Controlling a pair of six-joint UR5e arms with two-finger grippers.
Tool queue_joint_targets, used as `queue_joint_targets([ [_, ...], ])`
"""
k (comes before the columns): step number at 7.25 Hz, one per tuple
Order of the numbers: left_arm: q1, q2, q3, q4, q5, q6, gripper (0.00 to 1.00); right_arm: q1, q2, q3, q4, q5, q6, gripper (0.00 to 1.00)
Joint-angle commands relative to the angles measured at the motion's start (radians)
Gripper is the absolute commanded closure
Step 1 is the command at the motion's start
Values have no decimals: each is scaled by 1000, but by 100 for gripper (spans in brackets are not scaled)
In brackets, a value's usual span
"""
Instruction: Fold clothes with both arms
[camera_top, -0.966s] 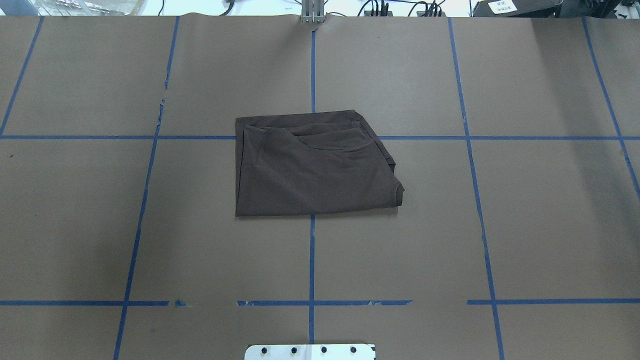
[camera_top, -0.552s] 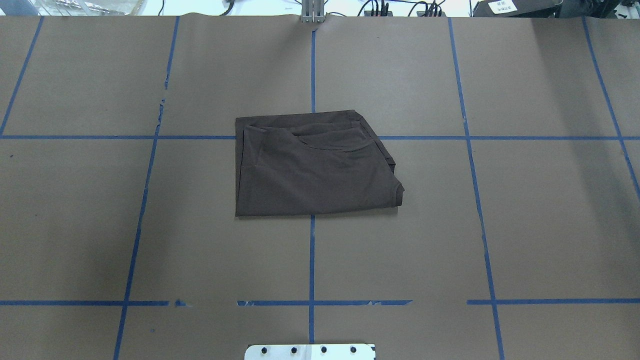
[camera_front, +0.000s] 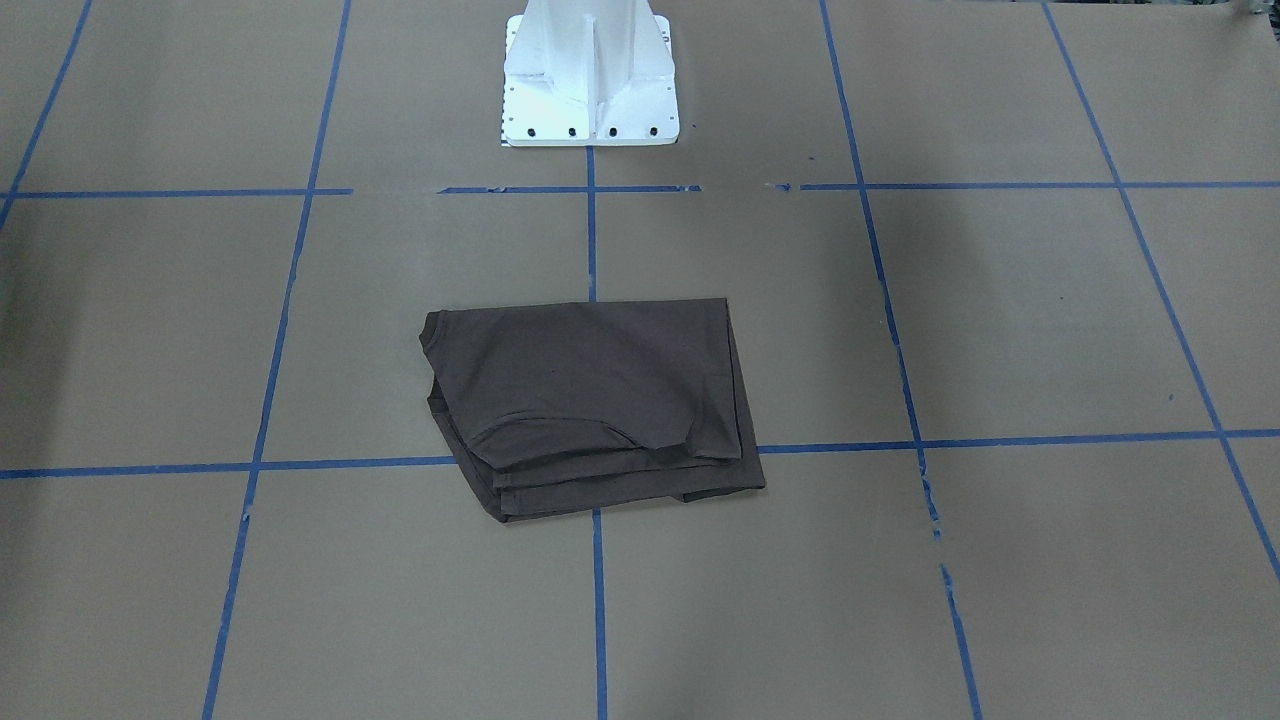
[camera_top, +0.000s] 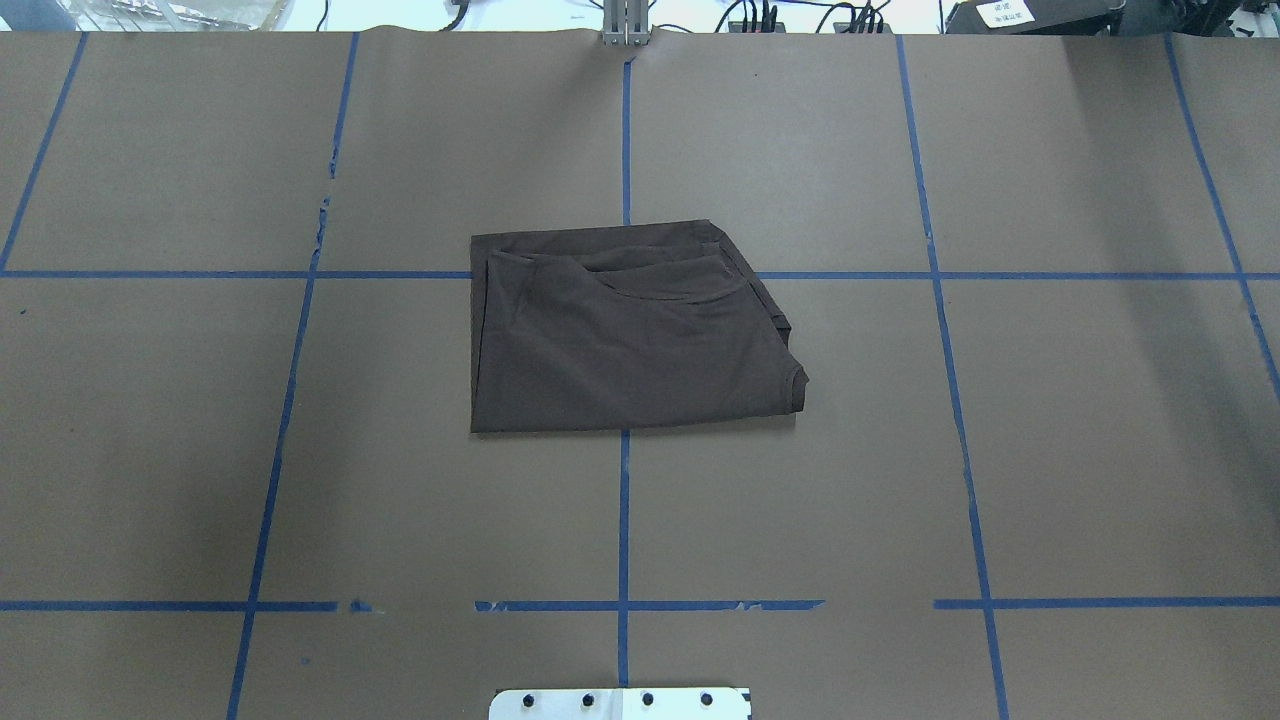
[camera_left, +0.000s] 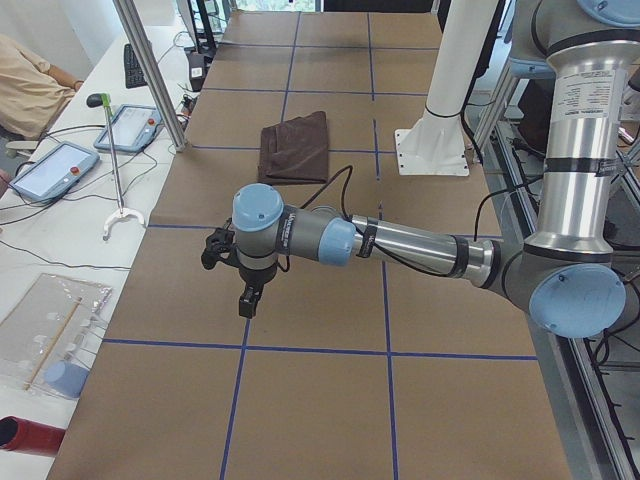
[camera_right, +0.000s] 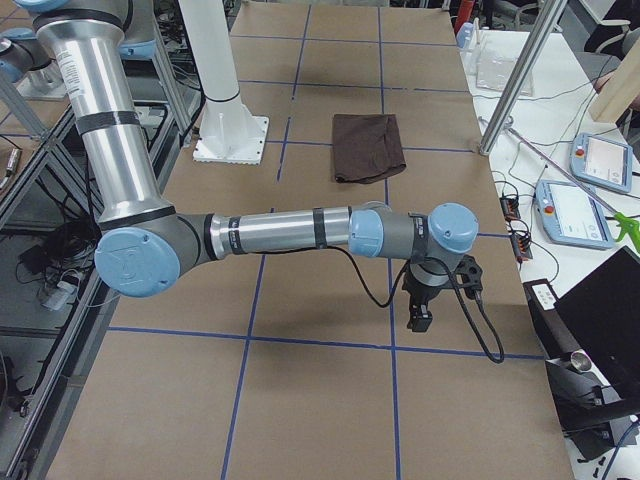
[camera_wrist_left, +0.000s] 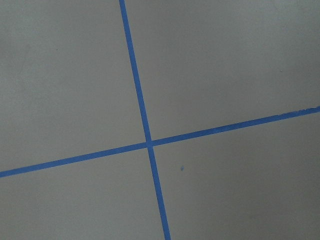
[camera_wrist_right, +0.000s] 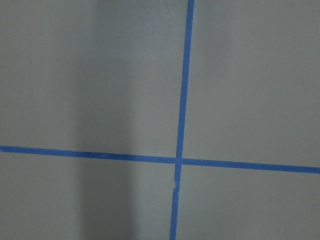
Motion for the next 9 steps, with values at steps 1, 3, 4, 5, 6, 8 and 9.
queue_joint_targets([
  [1,0,-21,-2,5,1,6,0,-34,-20,132,-135,-95,2,0],
  [3,0,-10,16,6,0,10,0,-37,-60,135,-99,20,11,0],
  [4,0,-9,25,9,0,10,0,-39,-61,135,-99,22,11,0],
  [5,0,-10,70,8,0,10,0,-39,-66,134,-97,14,10,0],
  [6,-2,-22,140,6,0,10,0,-39,-67,127,-97,8,8,0],
  [8,-14,-22,173,0,-61,11,0,-39,-84,114,-97,10,1,0],
  [9,-14,-22,171,5,-101,10,0,-39,-93,104,-96,13,4,0],
])
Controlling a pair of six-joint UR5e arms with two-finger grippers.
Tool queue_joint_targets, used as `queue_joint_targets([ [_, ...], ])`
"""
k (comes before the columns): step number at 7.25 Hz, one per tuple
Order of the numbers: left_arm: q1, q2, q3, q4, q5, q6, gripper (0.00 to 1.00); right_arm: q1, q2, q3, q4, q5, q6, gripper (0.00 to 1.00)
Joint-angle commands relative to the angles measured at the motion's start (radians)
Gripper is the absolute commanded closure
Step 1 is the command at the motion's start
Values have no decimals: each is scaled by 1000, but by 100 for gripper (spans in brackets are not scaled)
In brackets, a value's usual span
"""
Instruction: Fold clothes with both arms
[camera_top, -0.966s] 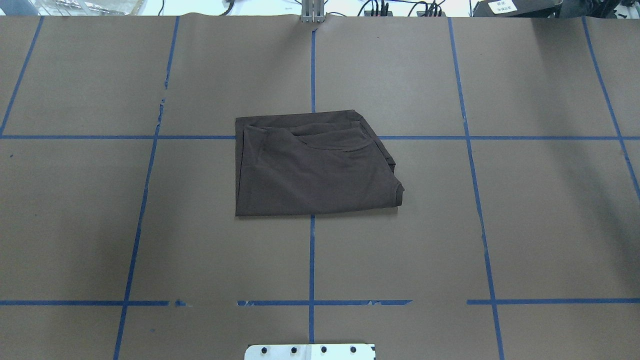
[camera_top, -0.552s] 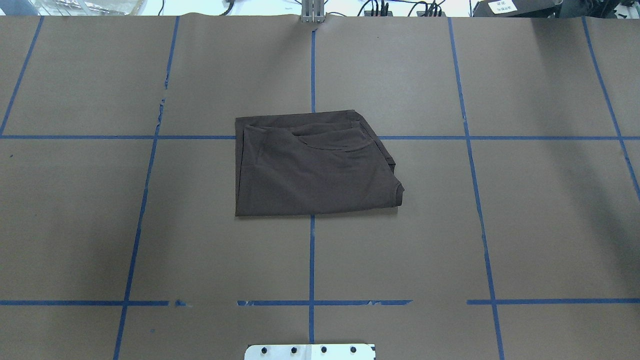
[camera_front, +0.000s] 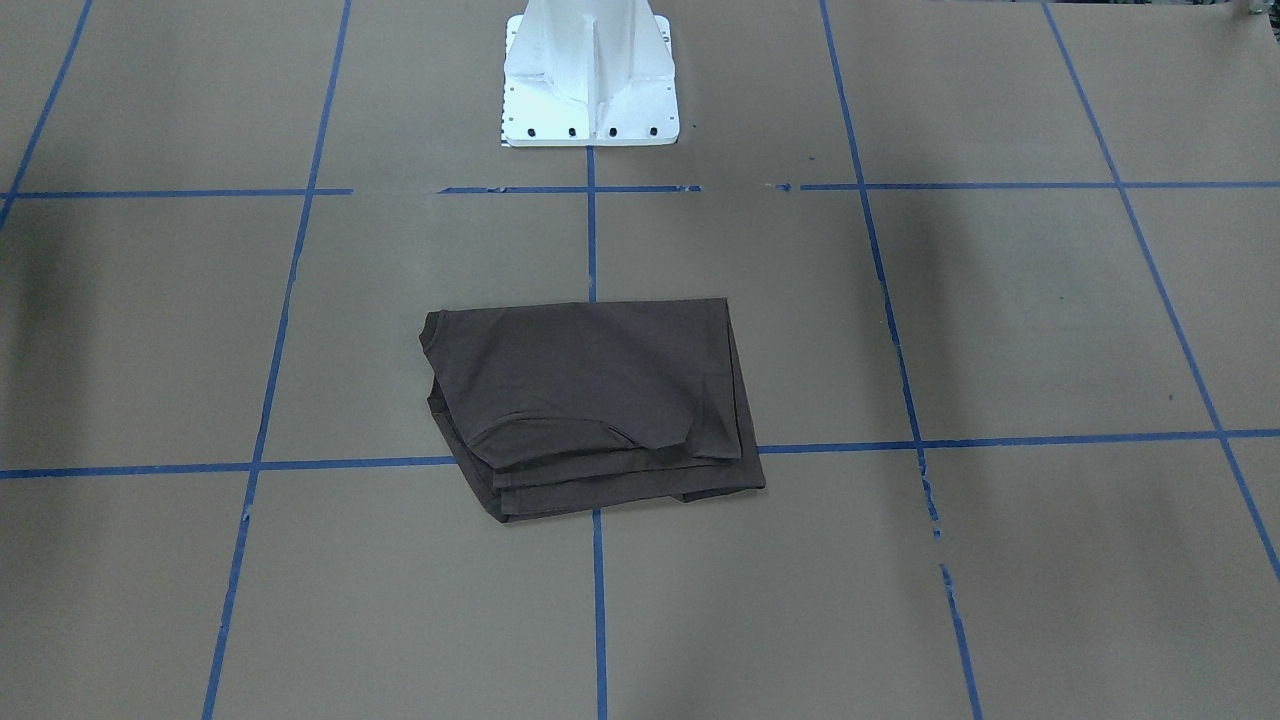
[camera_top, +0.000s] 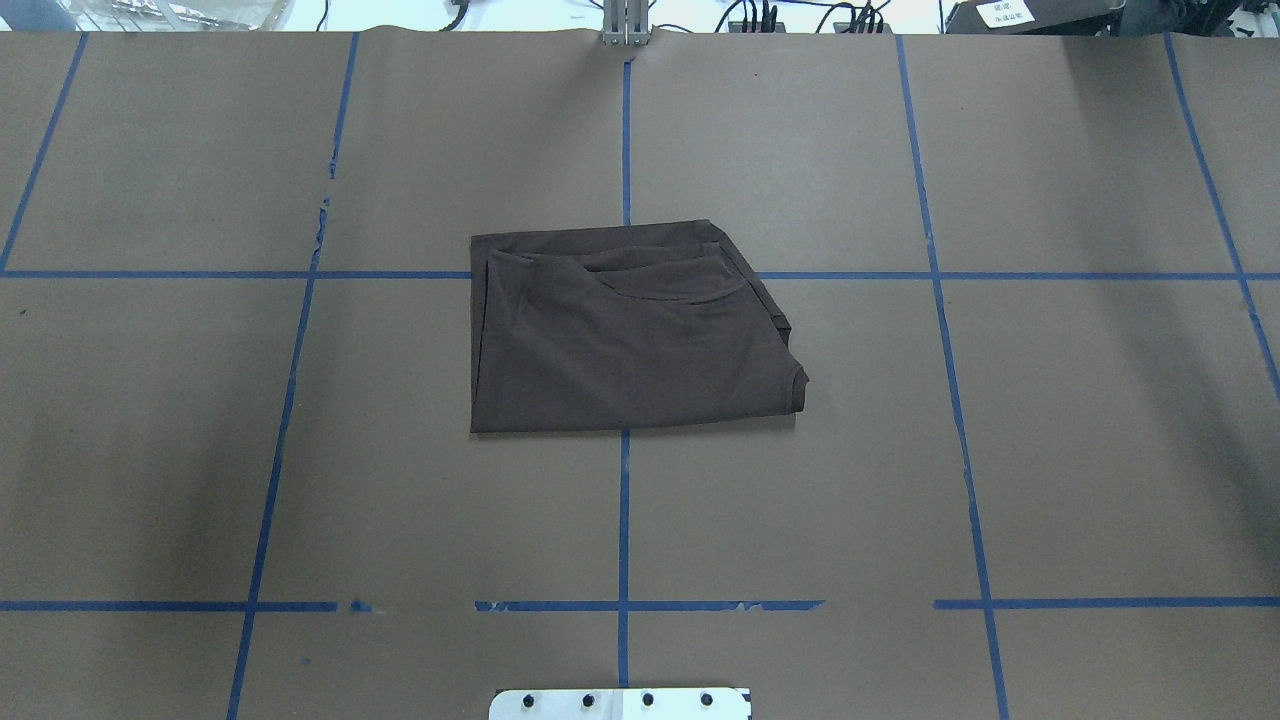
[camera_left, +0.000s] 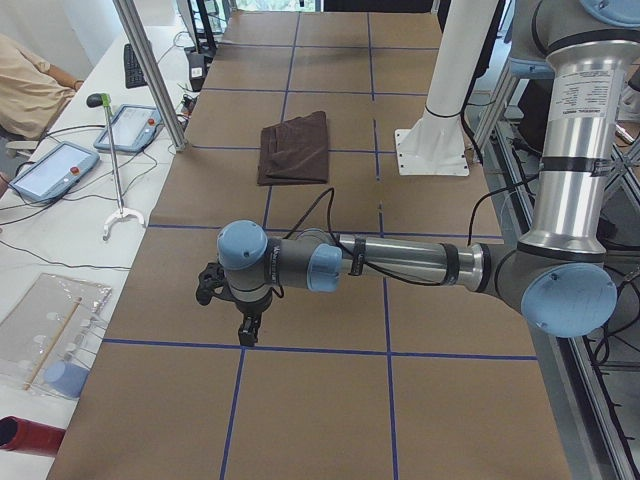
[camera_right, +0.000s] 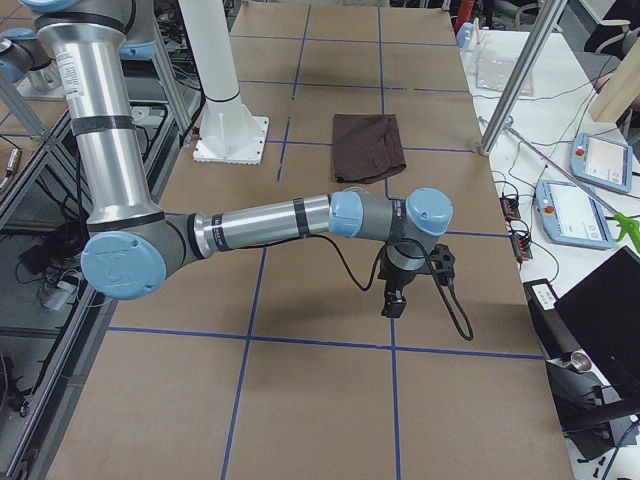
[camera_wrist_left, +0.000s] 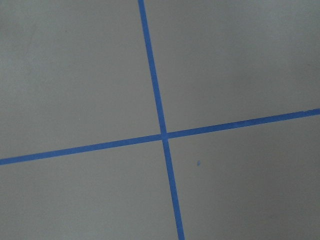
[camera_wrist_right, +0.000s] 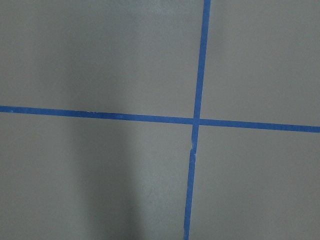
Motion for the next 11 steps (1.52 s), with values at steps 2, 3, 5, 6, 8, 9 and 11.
queue_joint_targets([
  [2,-2,1,-1,-1,-59,-1,0,0,-12,-19,7,1,3,0],
  [3,-2,-1,-4,-1,-59,-1,0,0,-13,-19,7,1,6,0],
  [5,-2,-1,-4,-1,-59,-1,0,12,-4,-36,5,7,3,0],
  [6,-2,-1,-6,-1,-58,-1,0,21,-4,-40,5,9,1,0],
  [8,0,-4,-10,-5,-59,-1,0,40,2,-48,7,29,1,0],
  [9,0,-21,-10,-7,-59,-1,0,40,5,-48,9,35,1,0],
  [11,0,-33,-10,-8,-59,1,0,38,5,-56,28,29,11,0],
])
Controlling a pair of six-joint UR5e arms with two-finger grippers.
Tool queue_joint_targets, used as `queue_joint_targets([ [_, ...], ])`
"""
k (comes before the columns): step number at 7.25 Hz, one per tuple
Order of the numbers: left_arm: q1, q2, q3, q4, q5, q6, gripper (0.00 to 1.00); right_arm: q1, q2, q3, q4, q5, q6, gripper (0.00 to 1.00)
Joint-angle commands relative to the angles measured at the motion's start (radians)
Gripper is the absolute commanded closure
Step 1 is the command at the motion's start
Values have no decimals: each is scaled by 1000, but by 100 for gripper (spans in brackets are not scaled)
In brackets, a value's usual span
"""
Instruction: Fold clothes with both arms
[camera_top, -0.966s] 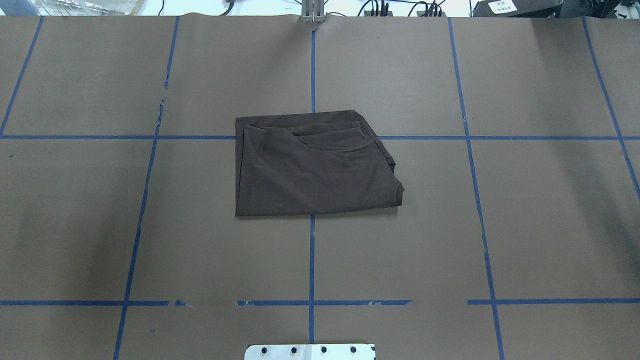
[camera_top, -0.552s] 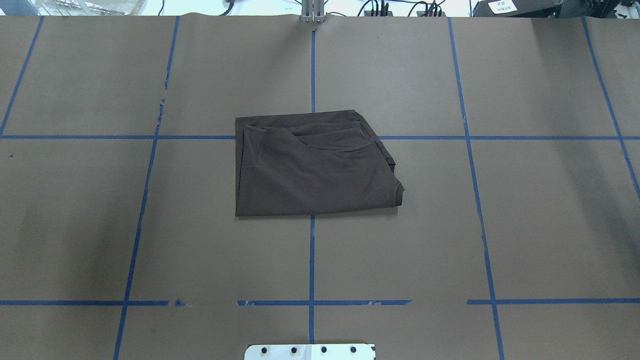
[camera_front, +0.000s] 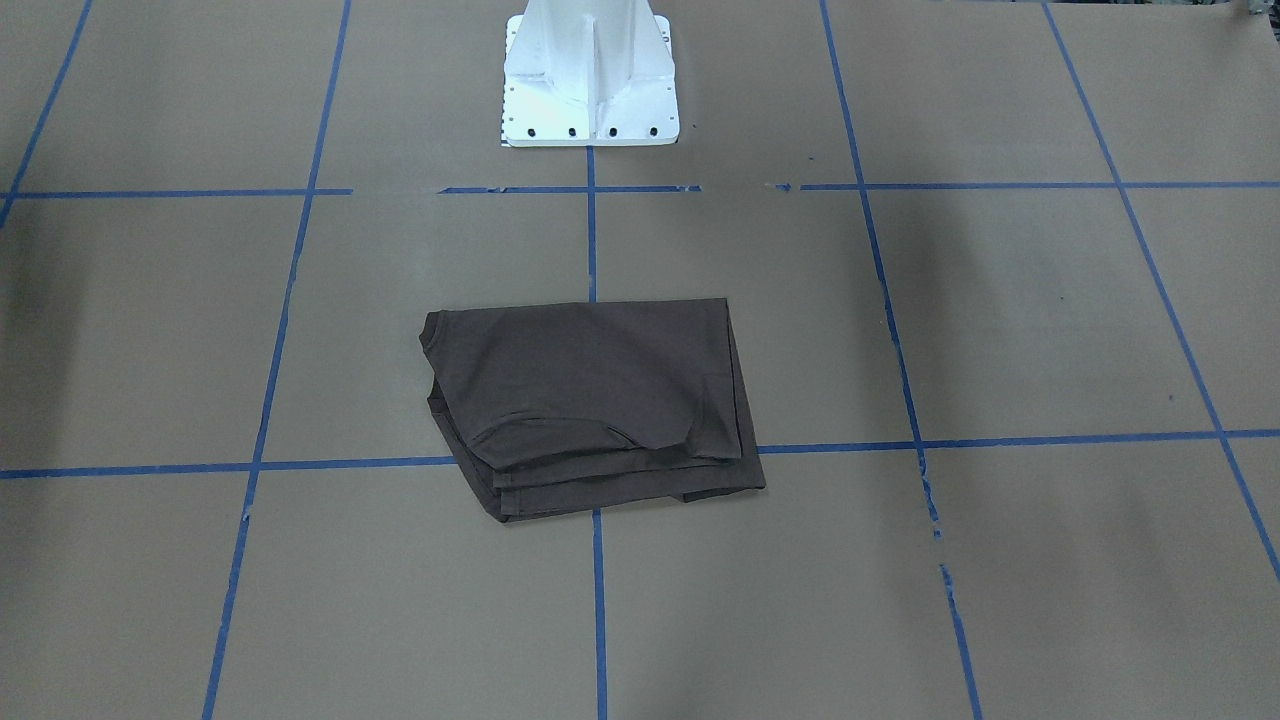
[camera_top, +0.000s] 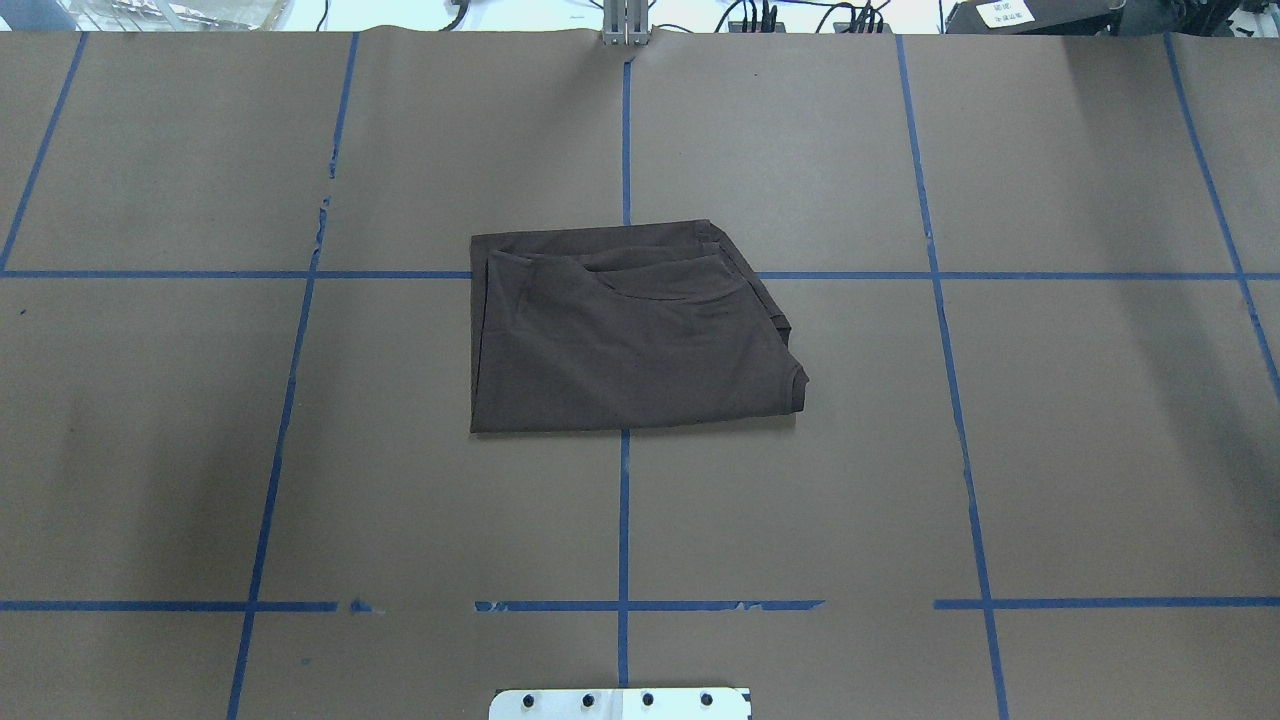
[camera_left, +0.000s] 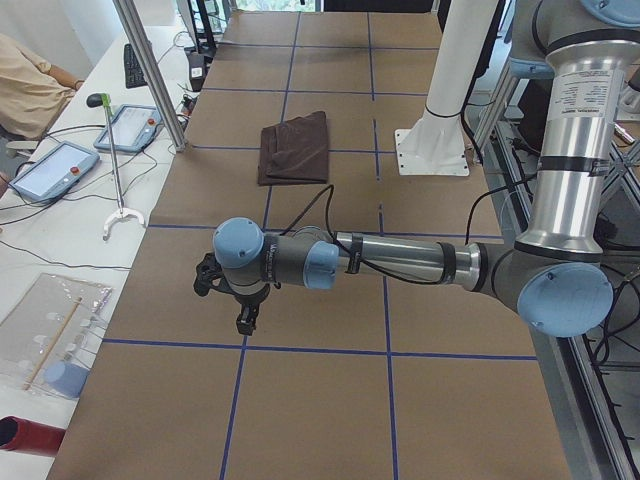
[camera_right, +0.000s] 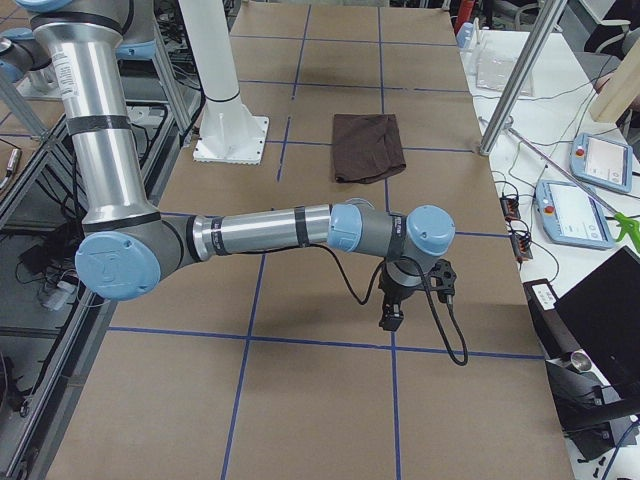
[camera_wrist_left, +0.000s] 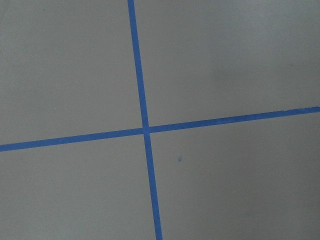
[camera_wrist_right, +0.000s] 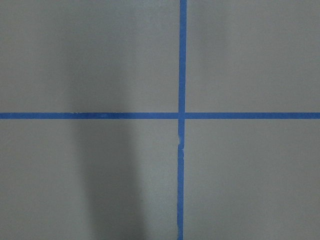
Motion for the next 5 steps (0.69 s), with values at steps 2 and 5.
queue_joint_targets([
  [2,0,-7,0,-2,-2,1,0,2,2,12,15,18,5,0],
  [5,0,2,-15,-2,0,1,0,2,4,15,15,35,6,0],
])
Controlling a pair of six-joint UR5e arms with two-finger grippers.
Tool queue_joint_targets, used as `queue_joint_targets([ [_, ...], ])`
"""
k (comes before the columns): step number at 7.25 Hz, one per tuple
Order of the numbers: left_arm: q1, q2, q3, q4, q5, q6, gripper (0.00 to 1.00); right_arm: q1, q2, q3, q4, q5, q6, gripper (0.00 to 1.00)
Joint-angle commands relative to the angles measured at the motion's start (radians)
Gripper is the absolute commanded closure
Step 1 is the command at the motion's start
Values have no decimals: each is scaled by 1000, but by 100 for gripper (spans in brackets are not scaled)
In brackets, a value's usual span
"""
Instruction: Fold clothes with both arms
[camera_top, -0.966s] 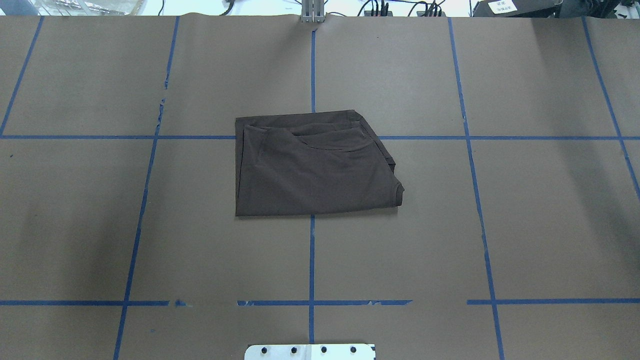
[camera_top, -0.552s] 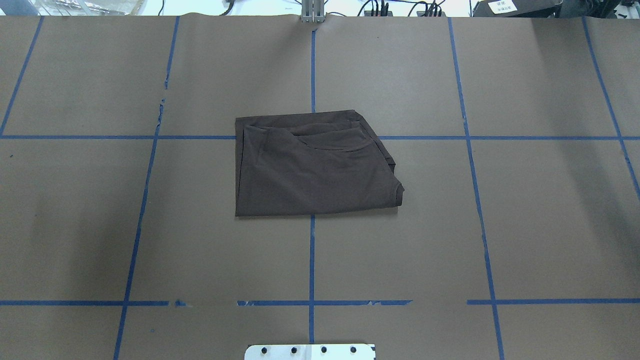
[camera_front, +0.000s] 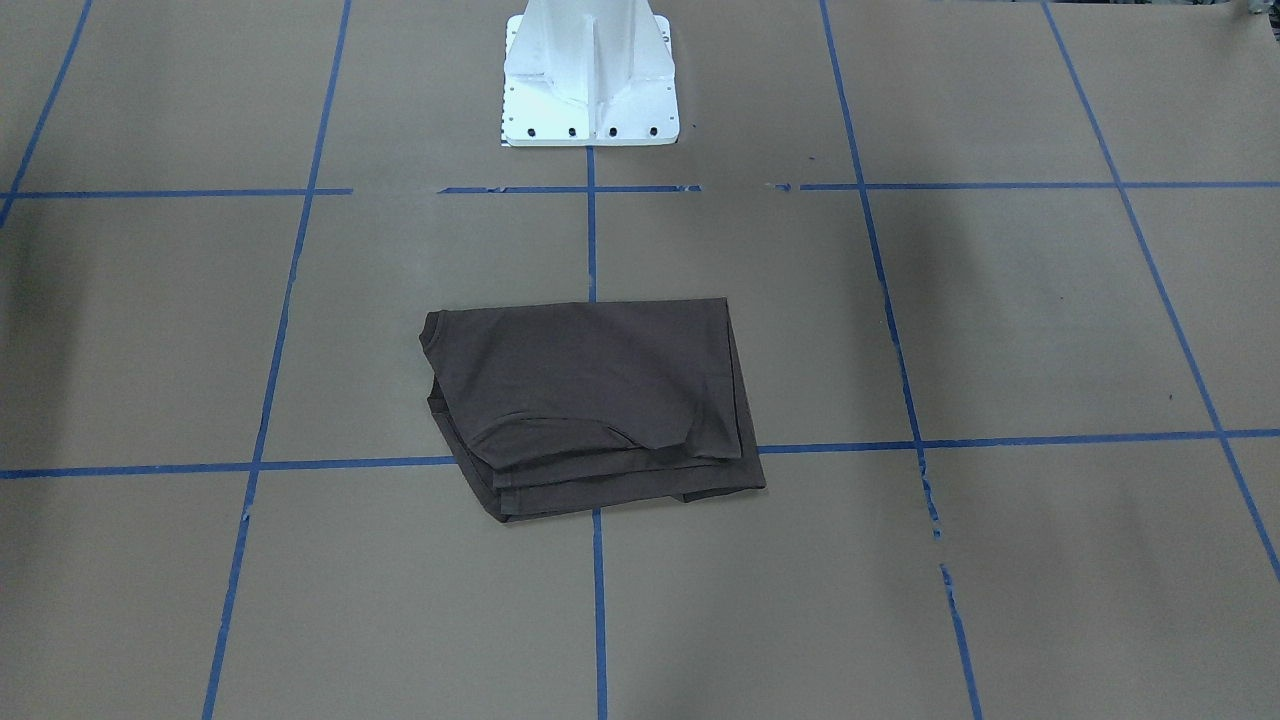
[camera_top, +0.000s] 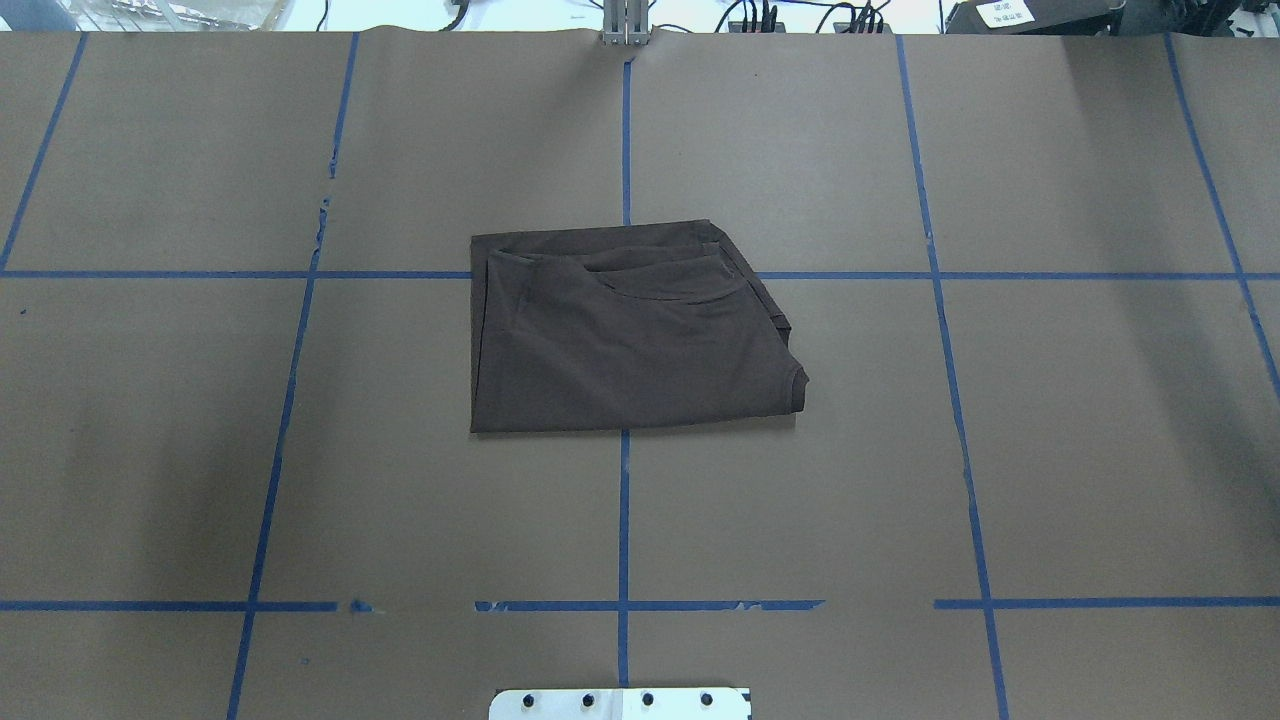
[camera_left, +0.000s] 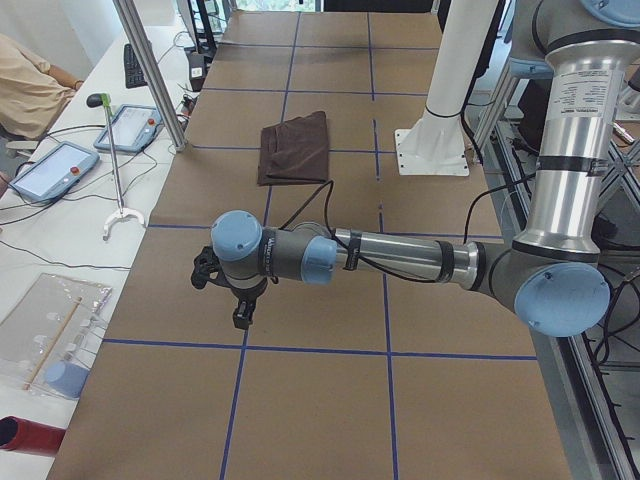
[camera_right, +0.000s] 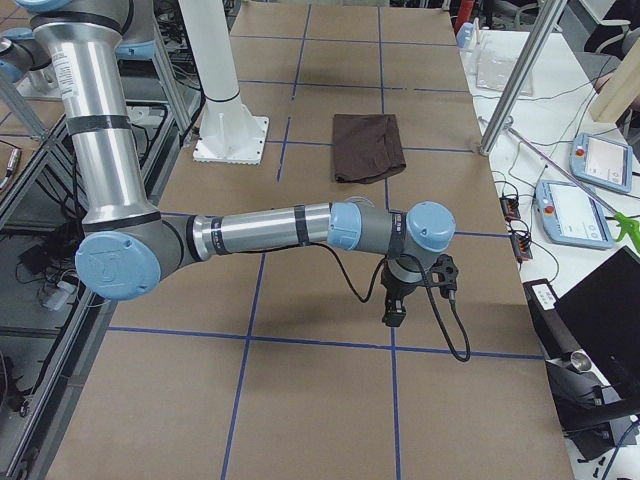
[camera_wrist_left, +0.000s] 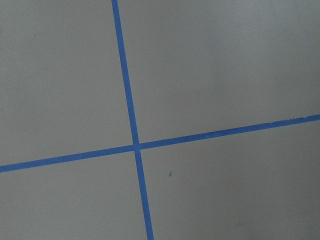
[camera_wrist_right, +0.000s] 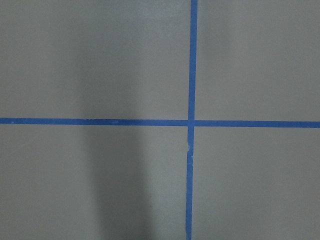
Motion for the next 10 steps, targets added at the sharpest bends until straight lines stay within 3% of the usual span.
queue_joint_targets([
  [1,0,-7,-2,1,1,0,0,0,6,3,0,8,1,0],
  [10,2,-24,-4,0,-1,-1,0,-1,9,-6,2,1,-2,0],
])
